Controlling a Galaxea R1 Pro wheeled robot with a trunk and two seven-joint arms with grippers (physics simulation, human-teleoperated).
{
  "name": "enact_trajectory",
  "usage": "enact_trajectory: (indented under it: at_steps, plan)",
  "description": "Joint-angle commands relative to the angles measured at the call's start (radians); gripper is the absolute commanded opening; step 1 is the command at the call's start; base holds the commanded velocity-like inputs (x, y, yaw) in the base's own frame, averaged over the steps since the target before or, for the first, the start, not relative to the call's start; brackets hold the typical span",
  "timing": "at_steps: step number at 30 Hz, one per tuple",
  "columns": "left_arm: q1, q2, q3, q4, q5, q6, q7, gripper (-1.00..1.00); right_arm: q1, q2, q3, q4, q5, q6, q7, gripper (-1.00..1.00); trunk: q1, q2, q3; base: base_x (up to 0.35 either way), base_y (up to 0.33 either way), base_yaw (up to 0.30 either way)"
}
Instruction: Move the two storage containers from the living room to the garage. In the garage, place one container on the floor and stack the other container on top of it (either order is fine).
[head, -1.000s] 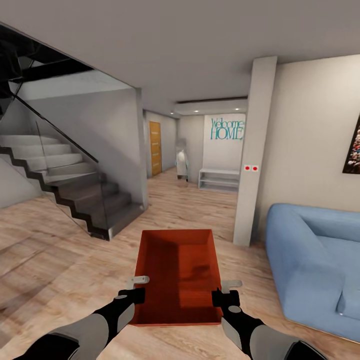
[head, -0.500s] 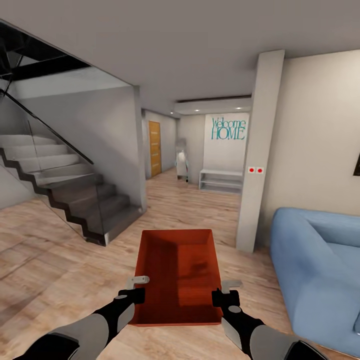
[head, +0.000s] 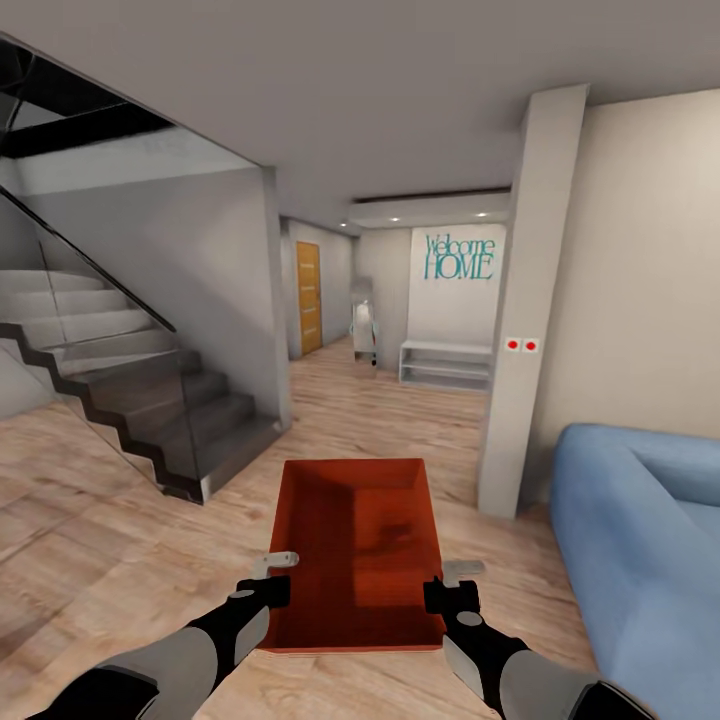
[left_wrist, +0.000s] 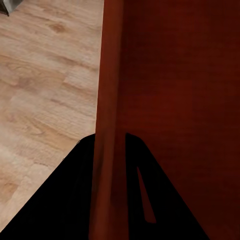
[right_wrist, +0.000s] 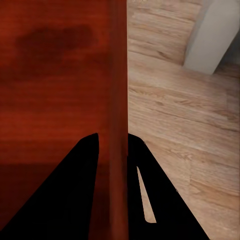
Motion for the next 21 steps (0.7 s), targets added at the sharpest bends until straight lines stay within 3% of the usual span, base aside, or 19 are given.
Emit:
enact_trajectory:
  at_steps: [1,21]
  plan:
    - [-0.002,0.004,0.065,-0.002,-0.001,-0.005,0.081,-1.00,0.000,0.000,0.012,-0.001,-0.006,0.003,0.012,-1.00,0.001,-0.001,-0.002,0.326,0.000,0.000]
    - [-0.002,0.004,0.065,-0.002,-0.002,-0.005,0.081,-1.00,0.000,0.000,0.012,-0.001,-0.007,0.004,0.013,-1.00,0.001,-0.001,-0.002,0.326,0.000,0.000]
